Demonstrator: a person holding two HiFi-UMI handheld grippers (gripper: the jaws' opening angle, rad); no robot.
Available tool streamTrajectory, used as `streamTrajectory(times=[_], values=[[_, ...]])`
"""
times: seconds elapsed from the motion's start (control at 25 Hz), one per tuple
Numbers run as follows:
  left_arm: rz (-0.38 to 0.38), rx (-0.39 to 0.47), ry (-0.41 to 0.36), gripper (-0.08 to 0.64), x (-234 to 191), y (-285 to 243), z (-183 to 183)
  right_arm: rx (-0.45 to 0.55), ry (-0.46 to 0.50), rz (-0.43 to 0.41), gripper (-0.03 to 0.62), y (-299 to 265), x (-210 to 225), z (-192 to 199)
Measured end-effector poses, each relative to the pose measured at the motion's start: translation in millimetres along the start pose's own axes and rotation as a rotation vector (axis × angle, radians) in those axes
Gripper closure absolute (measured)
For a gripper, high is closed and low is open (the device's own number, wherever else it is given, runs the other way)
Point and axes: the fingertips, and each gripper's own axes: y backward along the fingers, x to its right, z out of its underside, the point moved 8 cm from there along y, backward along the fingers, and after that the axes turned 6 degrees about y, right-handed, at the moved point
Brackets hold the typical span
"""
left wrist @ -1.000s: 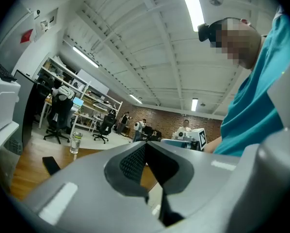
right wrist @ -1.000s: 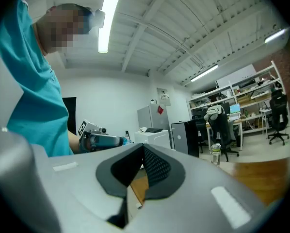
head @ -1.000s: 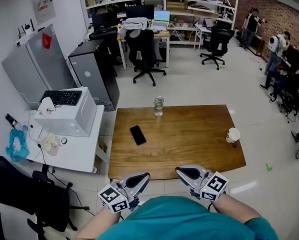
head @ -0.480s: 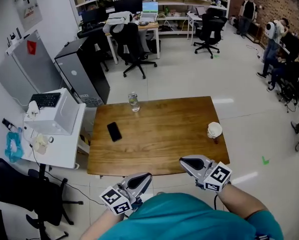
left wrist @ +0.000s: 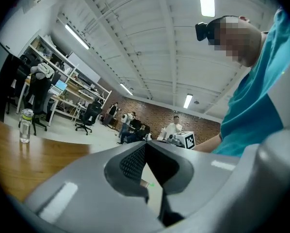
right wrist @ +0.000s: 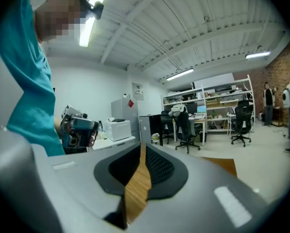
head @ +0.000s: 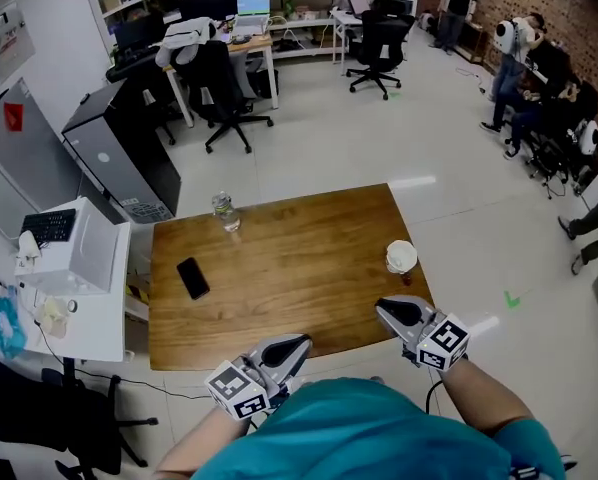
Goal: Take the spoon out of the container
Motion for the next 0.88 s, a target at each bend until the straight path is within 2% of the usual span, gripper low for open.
streamTrajectory(times=[0.2, 0.32, 0.48, 0.64, 0.88], values=[[-0.053, -0.019, -0.014, 0.563, 10.3, -45.2, 6.3, -0.114, 0.052, 0.05, 0.51, 27.9, 72.6, 43.7], [-0.114, -0.02, -0.015, 0.563, 15.9, -89.7, 15.4, -0.203, 0.023, 0.066, 0.482, 33.1, 139.8, 87.2], [-0.193, -0.047, -0.005, 0.563, 16.7, -154.3, 32.4, -0.34, -0.011, 0.015, 0.434, 20.7, 212.7, 146.3], [-0.24, -0.078, 0.015, 0.563, 4.6, -206.0, 49.2, -0.452, 0.025, -0.039, 0.413, 3.7, 249.5, 189.6], [-0.23, -0.165, 0.029, 0.563, -27.6, -234.0, 49.3, -0.538, 0.099, -0.012, 0.408, -34.6, 270.7, 209.6]])
